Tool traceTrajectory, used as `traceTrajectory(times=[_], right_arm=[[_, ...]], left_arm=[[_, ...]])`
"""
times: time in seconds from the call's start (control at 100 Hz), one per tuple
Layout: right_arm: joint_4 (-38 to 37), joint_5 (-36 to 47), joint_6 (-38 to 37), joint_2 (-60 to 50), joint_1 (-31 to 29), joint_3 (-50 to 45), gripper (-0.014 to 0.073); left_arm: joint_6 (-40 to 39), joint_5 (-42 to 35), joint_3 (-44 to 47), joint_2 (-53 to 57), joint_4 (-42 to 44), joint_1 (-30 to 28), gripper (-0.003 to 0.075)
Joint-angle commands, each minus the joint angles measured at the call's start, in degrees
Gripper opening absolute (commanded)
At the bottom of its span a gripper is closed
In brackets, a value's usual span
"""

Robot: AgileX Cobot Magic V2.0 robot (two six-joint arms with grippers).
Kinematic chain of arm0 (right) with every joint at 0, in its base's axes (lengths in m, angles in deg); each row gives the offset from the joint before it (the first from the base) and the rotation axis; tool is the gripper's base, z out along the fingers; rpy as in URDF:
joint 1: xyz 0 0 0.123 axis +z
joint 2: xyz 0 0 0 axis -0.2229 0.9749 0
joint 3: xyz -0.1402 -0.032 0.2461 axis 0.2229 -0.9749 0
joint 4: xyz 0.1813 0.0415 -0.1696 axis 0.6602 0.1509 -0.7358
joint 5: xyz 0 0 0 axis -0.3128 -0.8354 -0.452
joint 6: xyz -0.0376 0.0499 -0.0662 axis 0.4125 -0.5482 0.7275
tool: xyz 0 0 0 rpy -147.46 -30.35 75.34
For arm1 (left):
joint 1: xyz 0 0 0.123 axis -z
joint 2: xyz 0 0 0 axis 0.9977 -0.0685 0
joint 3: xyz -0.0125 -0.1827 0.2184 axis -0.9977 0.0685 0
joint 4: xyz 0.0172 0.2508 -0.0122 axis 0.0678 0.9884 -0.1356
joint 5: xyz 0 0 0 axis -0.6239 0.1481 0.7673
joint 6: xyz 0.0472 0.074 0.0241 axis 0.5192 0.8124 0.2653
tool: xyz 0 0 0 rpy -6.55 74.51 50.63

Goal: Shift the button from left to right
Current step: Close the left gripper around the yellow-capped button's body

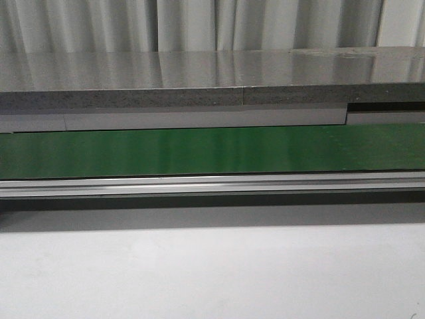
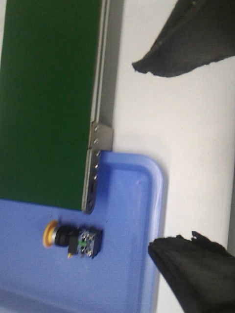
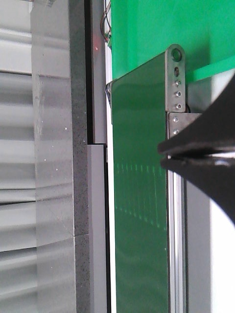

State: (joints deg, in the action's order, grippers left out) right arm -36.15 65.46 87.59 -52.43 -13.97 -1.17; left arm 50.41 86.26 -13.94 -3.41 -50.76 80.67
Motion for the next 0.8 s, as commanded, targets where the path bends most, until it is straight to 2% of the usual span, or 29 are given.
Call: traceTrajectory(times=[0.0, 0.2, 0.55, 0.79], right_arm=[[-0.66, 4.99, 0.10, -1.17, 0.06, 1.02, -0.0068], [-0.66, 4.99, 0.10, -1.17, 0.06, 1.02, -0.0068], [-0.66, 4.99, 0.10, -1.17, 0.06, 1.02, -0.0068], [-0.66, 4.99, 0.10, -1.17, 0.06, 1.02, -0.0068]], left_arm=[[-0.72, -2.87, -5.83, -4.28, 2.76, -2.56, 0.0638], [2.13, -2.58, -16.68, -16.65, 3.52, -8.18, 0.0638], [4.14, -2.90, -30.01, -39.64, 3.63, -12.74, 0.0638], [4.44, 0.91, -36.49, -52.76, 3.36, -15.04, 0.0638]])
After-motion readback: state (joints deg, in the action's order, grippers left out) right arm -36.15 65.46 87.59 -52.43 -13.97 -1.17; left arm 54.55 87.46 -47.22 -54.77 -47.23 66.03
